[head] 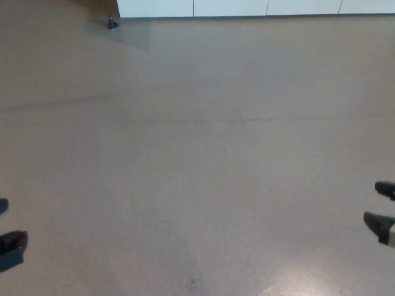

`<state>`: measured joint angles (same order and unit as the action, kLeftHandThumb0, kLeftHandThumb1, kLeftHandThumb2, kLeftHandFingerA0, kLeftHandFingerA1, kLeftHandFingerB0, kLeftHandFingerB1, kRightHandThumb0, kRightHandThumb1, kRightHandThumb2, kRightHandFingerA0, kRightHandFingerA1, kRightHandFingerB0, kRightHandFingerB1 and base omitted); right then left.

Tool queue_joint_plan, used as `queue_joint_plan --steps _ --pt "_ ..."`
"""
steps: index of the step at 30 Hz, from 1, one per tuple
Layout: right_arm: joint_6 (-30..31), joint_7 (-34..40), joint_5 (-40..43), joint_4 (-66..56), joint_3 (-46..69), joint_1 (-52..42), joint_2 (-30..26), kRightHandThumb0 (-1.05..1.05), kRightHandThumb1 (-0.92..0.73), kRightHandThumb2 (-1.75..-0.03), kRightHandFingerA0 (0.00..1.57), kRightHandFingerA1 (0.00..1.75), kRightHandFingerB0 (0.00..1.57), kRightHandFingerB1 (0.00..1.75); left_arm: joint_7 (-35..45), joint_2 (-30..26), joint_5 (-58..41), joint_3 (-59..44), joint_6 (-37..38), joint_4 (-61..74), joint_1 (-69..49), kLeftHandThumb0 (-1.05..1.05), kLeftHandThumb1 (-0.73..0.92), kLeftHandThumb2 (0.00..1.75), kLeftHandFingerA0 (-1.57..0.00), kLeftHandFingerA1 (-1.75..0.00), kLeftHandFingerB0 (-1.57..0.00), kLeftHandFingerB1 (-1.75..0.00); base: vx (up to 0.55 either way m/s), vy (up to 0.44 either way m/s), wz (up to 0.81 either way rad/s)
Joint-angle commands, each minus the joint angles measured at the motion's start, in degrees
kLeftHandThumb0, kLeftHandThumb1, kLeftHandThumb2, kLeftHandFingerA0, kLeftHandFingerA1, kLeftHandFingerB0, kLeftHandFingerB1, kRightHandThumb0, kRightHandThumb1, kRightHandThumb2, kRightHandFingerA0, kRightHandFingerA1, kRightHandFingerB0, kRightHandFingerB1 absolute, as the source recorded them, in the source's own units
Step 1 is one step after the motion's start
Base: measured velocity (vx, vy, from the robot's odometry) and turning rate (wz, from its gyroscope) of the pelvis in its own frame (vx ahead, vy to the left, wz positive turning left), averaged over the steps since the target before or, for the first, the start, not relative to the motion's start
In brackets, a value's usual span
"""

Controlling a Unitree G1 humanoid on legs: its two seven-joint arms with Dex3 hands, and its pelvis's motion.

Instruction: The robot walks towards an open cabinet and lifts its left hand to push the door towards the right to close it.

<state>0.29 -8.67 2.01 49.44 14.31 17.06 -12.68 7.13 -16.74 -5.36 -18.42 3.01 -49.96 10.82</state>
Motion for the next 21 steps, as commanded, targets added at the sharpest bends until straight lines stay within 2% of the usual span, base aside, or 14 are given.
queue_joint_plan --steps 1,10,16,21 --pt "-1.05 -2.06 2.45 0.77 0.76 -0.37 -0.88 -0.08 -0.59 -0.57 0.58 0.55 0.4 0.45 2.14 -0.9 -2.07 -1.07 3.27 -1.11 -0.4 -0.01 0.49 0.91 -0.36 -0.62 -0.19 -0.52 0.0 0.0 0.0" --pt "-1.2 -2.33 2.97 0.22 0.39 -2.22 -0.74 -0.03 -0.59 -0.56 0.58 0.54 0.4 0.45 2.04 -0.72 -2.09 -1.2 3.89 -1.89 -1.64 -0.01 0.48 0.91 -0.38 -0.63 -0.2 -0.52 0.09 -0.109 0.21" --pt "-0.67 -1.54 2.93 0.25 -0.08 -2.44 -0.63 -0.07 -0.61 -0.57 0.6 0.55 0.41 0.45 1.71 -0.56 -2.02 -1.18 3.25 -1.96 -1.64 0.0 0.5 0.92 -0.35 -0.61 -0.18 -0.51 0.24 -0.141 -0.08" --pt "-2.21 -1.62 2.56 1.02 -0.7 -3.6 -0.73 -0.09 -0.58 -0.57 0.63 0.57 0.41 0.46 2.59 -0.79 -1.5 -0.59 4.96 -2.49 -3.15 0.0 0.49 0.91 -0.34 -0.6 -0.19 -0.52 0.22 0.058 -0.09"
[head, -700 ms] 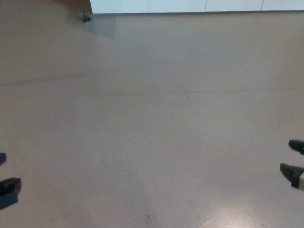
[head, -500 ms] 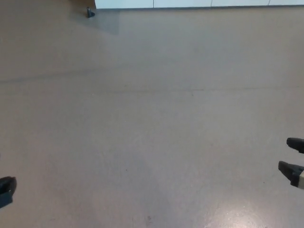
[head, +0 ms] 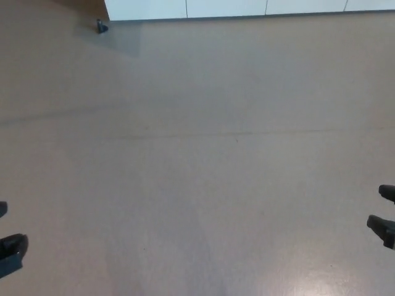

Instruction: The robot walks towards an open cabinet and lifts its left hand to push the door towards the right to close it.

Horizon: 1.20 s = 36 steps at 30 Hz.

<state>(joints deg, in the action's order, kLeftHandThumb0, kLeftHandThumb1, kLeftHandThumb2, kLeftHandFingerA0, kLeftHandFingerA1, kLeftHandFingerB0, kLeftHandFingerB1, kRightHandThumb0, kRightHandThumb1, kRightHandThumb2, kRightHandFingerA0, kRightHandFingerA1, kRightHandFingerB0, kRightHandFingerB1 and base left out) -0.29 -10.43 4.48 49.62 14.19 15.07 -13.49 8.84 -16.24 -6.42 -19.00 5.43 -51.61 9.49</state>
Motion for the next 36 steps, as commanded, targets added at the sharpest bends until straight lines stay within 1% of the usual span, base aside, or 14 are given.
queue_joint_plan --steps 1,5,8,9,12,15,16,22,25,29,36 --pt "-1.86 0.08 0.13 1.11 -0.61 -1.6 0.05 -0.09 -0.58 -0.57 0.63 0.57 0.41 0.46 0.97 -1.33 -0.42 0.03 2.76 -0.97 -1.89 0.0 0.49 0.91 -0.34 -0.6 -0.19 -0.52 0.26 0.163 -0.06" --pt "-2.0 -0.41 0.56 0.59 -0.77 -2.43 0.25 -0.05 -0.59 -0.56 0.59 0.53 0.41 0.45 0.63 -1.01 -1.16 -0.41 1.6 -0.26 -2.36 -0.01 0.48 0.91 -0.35 -0.61 -0.2 -0.52 0.32 0.234 0.03" --pt "-2.07 -0.17 0.44 0.19 -1.0 -2.98 0.33 -0.05 -0.6 -0.57 0.6 0.55 0.4 0.46 0.44 -1.11 -0.74 -0.1 1.8 -0.42 -2.59 -0.01 0.48 0.91 -0.35 -0.6 -0.2 -0.52 0.37 0.212 0.05" --pt "-2.04 -0.07 0.37 0.11 -1.09 -3.03 0.33 -0.04 -0.59 -0.56 0.57 0.53 0.41 0.45 0.46 -1.16 -0.67 -0.03 1.93 -0.54 -2.58 -0.01 0.47 0.9 -0.35 -0.61 -0.2 -0.52 0.37 0.14 0.0" --pt "-2.78 -0.13 -0.14 1.0 -1.63 -3.11 -0.05 -0.07 -0.57 -0.56 0.6 0.55 0.41 0.45 1.37 -1.46 -0.52 0.33 3.2 -1.03 -3.06 -0.02 0.49 0.91 -0.33 -0.6 -0.2 -0.52 0.31 0.07 0.06" --pt "-2.69 -0.03 -0.11 0.99 -1.77 -3.1 -0.11 -0.06 -0.58 -0.56 0.61 0.55 0.42 0.46 1.36 -1.54 -0.47 0.51 3.33 -0.9 -3.18 -0.03 0.49 0.92 -0.35 -0.6 -0.2 -0.52 0.34 -0.004 0.13" --pt "-2.92 -0.04 0.04 1.17 -1.75 -3.07 -0.08 -0.05 -0.58 -0.56 0.62 0.56 0.43 0.46 0.64 -1.53 -0.27 0.68 2.95 -0.51 -3.12 -0.02 0.48 0.91 -0.37 -0.61 -0.21 -0.52 0.34 -0.02 0.23" --pt "-2.98 -0.01 0.29 0.85 -1.92 -3.57 -0.05 -0.06 -0.59 -0.56 0.6 0.55 0.42 0.45 0.08 -1.77 0.15 1.39 3.27 -0.5 -3.47 -0.02 0.48 0.91 -0.36 -0.6 -0.2 -0.52 0.41 -0.075 0.49" --pt "-2.89 0.32 0.23 1.14 -1.98 -3.36 -0.11 -0.09 -0.59 -0.57 0.61 0.55 0.41 0.45 0.25 -2.1 0.39 1.9 3.88 -0.78 -3.5 -0.03 0.48 0.91 -0.36 -0.61 -0.21 -0.52 0.43 -0.08 0.14" --pt "-3.12 0.13 0.62 1.34 -1.79 -3.05 -0.05 -0.05 -0.59 -0.56 0.59 0.56 0.41 0.45 0.42 -2.13 -0.29 1.93 3.13 -0.55 -3.16 -0.03 0.49 0.91 -0.36 -0.61 -0.2 -0.52 0.41 -0.045 -0.11" --pt "-3.72 0.04 0.36 1.65 -2.17 -2.88 -0.28 -0.06 -0.58 -0.56 0.6 0.55 0.4 0.45 0.52 -2.61 0.16 2.63 4.19 -1.5 -2.92 -0.05 0.49 0.91 -0.35 -0.6 -0.2 -0.52 0.44 0.009 -0.28"
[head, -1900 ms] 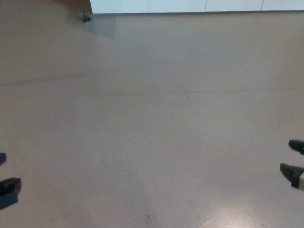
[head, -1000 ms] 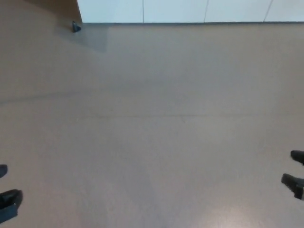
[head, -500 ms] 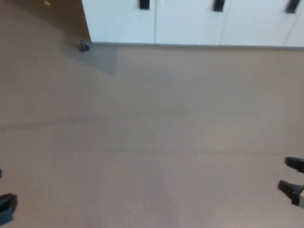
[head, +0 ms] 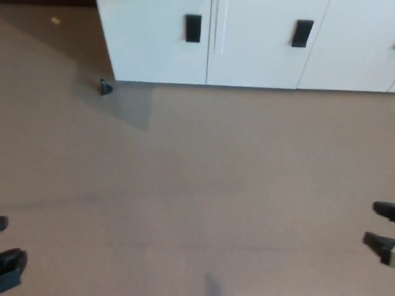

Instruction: The robot walks towards an open cabinet and lifts its left hand to push the door towards the right to close it.

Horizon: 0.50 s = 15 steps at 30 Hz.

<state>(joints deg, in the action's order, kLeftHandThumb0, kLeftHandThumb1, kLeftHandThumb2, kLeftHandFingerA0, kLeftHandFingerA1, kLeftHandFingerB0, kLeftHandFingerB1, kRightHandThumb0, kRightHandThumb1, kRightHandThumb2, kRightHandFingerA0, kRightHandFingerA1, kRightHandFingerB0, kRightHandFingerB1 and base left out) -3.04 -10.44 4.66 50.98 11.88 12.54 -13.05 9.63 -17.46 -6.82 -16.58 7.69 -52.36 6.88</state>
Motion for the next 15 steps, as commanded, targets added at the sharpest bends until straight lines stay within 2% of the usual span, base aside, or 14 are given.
queue_joint_plan --steps 1,10,13,14,15 --pt "-0.9 0.01 0.19 0.34 0.1 -0.22 -0.76 -0.06 -0.58 -0.56 0.6 0.55 0.41 0.45 -0.26 -1.39 0.48 0.19 1.98 -0.7 -0.27 -0.04 0.49 0.91 -0.34 -0.6 -0.2 -0.52 0.57 0.232 -0.03" --pt "0.04 0.24 0.58 0.16 0.34 0.13 -0.67 -0.05 -0.59 -0.56 0.6 0.55 0.41 0.45 -0.32 -1.43 0.4 0.25 2.28 -1.12 0.12 -0.04 0.49 0.91 -0.35 -0.6 -0.2 -0.52 0.37 0.015 0.11" --pt "-0.27 -0.08 0.55 0.28 0.26 0.1 -0.73 -0.06 -0.58 -0.56 0.61 0.56 0.4 0.45 -0.27 -1.56 0.52 0.51 2.62 -1.26 0.11 -0.04 0.5 0.92 -0.35 -0.6 -0.2 -0.52 0.4 -0.152 0.34" --pt "-0.34 -0.13 0.57 0.37 0.3 0.13 -0.73 -0.06 -0.58 -0.56 0.61 0.56 0.4 0.45 -0.1 -1.59 0.43 0.54 2.73 -1.31 0.09 -0.04 0.5 0.92 -0.35 -0.6 -0.2 -0.52 0.41 -0.167 -0.82" --pt "-0.57 -0.17 0.46 0.35 0.2 0.1 -0.76 -0.05 -0.58 -0.56 0.6 0.56 0.4 0.45 0.0 -1.57 0.3 0.5 2.87 -1.35 0.06 -0.03 0.49 0.91 -0.37 -0.61 -0.21 -0.53 0.46 -0.166 1.1"
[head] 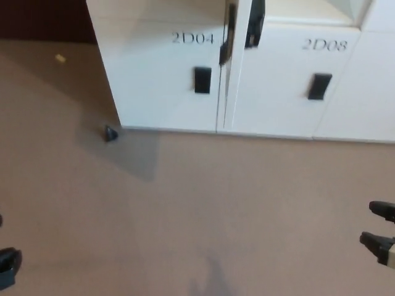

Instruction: The robot walks towards an open cabinet and lifts its left hand to push the door towards the right to close it.

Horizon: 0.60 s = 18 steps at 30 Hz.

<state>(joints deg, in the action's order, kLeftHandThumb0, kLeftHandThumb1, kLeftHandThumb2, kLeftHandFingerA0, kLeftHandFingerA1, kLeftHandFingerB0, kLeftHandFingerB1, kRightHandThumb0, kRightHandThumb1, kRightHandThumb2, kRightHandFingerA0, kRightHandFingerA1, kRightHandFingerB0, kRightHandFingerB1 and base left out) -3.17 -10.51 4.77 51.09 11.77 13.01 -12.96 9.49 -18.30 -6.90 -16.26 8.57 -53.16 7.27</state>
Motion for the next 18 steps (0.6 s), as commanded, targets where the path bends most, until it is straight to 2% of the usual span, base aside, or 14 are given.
queue_joint_plan --steps 1,9,18 --pt "-0.43 0.06 0.16 0.08 0.14 -0.4 -0.88 -0.06 -0.58 -0.56 0.59 0.55 0.41 0.45 -0.23 -0.65 0.3 0.17 1.65 -0.52 -0.22 -0.04 0.49 0.91 -0.39 -0.62 -0.22 -0.53 0.44 -0.189 0.53" --pt "0.06 0.29 0.2 -0.02 0.03 -0.1 -0.94 -0.06 -0.59 -0.56 0.6 0.55 0.41 0.45 -0.5 -0.91 0.87 0.66 2.31 -1.02 0.01 -0.05 0.48 0.91 -0.39 -0.62 -0.22 -0.53 0.36 -0.21 -0.05" --pt "0.12 0.5 -0.02 0.48 -0.22 0.35 -0.99 -0.08 -0.59 -0.56 0.62 0.55 0.41 0.45 -1.05 -0.92 0.79 0.87 2.66 -1.33 0.13 -0.06 0.47 0.9 -0.42 -0.64 -0.24 -0.54 0.35 -0.134 -0.09"
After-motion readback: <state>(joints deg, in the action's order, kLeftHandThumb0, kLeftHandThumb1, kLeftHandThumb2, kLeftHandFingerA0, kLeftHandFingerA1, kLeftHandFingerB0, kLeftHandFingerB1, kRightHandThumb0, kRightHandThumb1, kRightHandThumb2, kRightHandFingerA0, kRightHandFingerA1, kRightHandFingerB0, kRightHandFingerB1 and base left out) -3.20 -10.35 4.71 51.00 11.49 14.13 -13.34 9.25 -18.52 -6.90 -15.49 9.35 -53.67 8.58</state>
